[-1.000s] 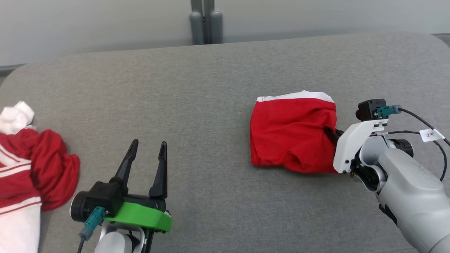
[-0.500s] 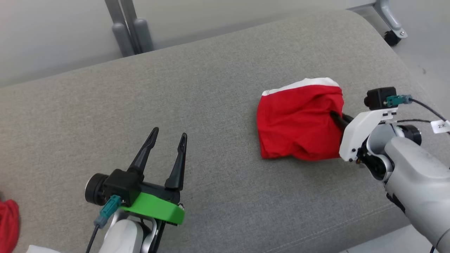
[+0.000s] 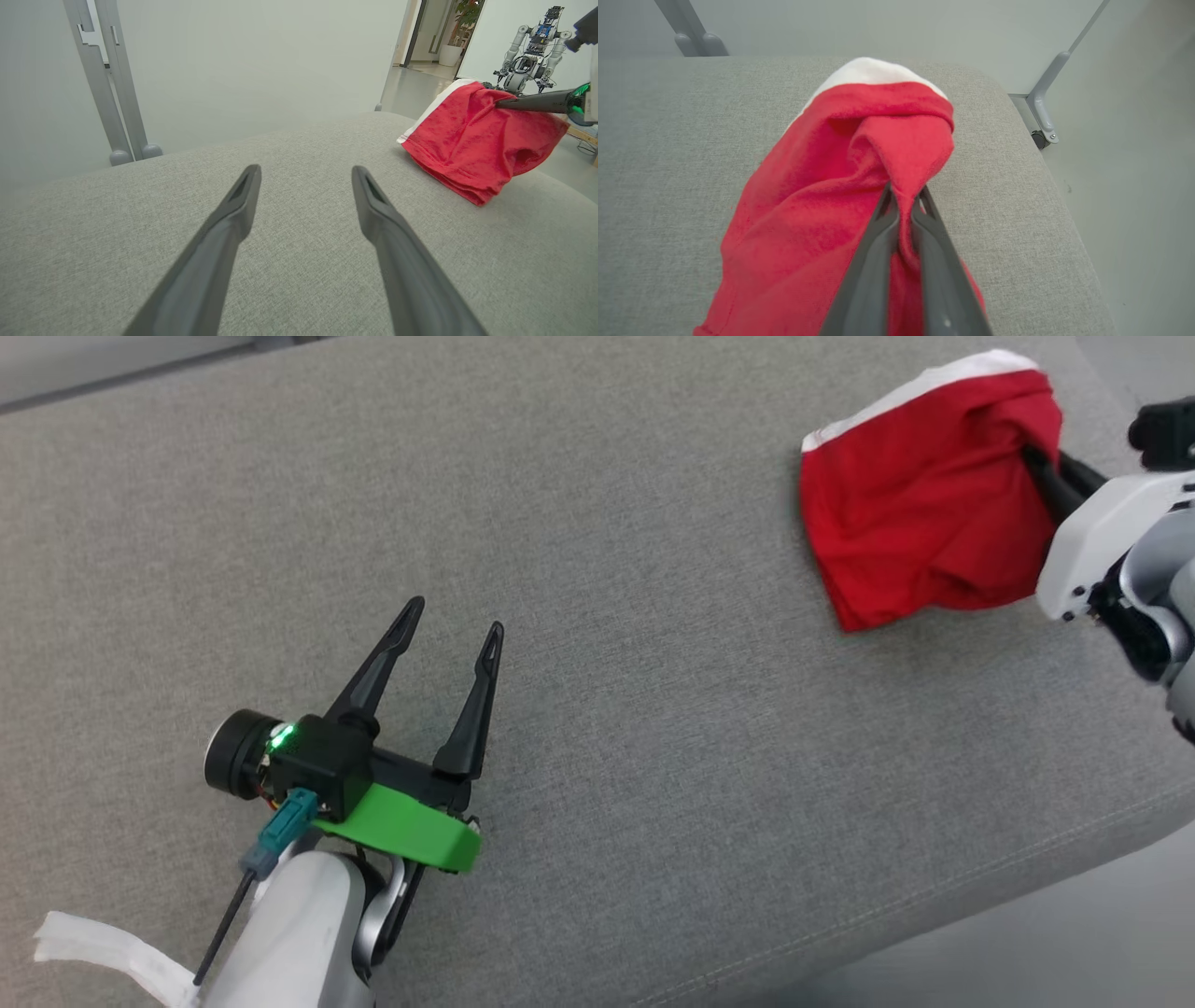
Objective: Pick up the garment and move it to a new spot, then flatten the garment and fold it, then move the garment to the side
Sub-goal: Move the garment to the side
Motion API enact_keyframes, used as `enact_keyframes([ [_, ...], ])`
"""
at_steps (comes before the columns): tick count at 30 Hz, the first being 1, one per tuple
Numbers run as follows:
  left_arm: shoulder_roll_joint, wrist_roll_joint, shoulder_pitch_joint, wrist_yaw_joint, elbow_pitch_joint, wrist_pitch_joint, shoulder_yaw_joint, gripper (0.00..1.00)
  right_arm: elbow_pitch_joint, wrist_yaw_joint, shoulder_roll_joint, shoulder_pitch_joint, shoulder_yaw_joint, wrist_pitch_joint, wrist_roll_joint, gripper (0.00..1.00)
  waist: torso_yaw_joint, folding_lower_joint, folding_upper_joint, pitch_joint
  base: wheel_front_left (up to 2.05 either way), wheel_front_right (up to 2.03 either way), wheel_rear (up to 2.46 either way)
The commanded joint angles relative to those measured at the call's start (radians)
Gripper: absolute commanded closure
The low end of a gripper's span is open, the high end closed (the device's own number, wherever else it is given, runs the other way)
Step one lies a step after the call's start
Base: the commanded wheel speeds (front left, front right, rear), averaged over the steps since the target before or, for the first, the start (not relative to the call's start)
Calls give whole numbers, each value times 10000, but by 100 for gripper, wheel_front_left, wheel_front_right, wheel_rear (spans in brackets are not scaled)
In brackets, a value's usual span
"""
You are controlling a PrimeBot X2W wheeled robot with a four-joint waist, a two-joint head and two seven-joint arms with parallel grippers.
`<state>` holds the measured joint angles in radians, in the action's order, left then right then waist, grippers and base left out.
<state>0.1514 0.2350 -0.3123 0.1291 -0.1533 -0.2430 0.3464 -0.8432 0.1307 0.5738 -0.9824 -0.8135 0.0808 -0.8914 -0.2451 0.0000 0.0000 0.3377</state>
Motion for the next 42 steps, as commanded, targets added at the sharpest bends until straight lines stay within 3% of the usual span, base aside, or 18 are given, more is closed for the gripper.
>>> enact_keyframes([
  [1, 123, -42, -279, 21, 75, 26, 10, 0, -119, 1, 159, -202, -118, 82, -77, 100, 396, 0, 0, 994, 0, 0, 0],
  [10, 208, -28, -695, 22, 94, 28, 221, 0, -1183, -1, 1144, -1100, -499, 720, -186, 100, 715, 0, 0, 1642, 0, 0, 0],
  [15, 144, 65, -766, -31, 24, -43, 213, 0, -2090, -1, 1171, -1352, -516, 1253, -151, 100, 810, 0, 0, 1651, 0, 0, 0],
  [16, 127, 76, -782, -39, 15, -43, 210, 0, -2264, -1, 1163, -1385, -493, 1370, -110, 85, 834, 0, 0, 1642, 0, 0, 0],
  [17, 111, 91, -795, -56, 10, -62, 197, 0, -2494, -1, 1158, -1453, -432, 1502, -70, 18, 860, 0, 0, 1636, 0, 0, 0],
  [18, 98, 103, -799, -62, -3, -75, 192, 0, -2663, -1, 1142, -1493, -378, 1593, -26, 0, 883, 0, 0, 1621, 0, 0, 0],
  [24, 17, 259, -578, -163, -146, -151, 40, 0, -3036, -1, 918, -1660, 89, 1850, 206, 0, 1030, 0, 0, 1274, 0, 0, 0],
  [32, -68, 469, -113, -385, -100, -225, -494, 0, -559, -1, 1112, -754, 1979, 1839, 1417, 0, 1238, 0, 0, 307, 0, 0, 0],
  [42, -141, 525, 1120, -709, 375, -224, -1493, 0, 2665, -1, 112, 2182, 4302, 1843, 3164, 0, 1601, 0, 0, -1591, 0, 0, 0],
])
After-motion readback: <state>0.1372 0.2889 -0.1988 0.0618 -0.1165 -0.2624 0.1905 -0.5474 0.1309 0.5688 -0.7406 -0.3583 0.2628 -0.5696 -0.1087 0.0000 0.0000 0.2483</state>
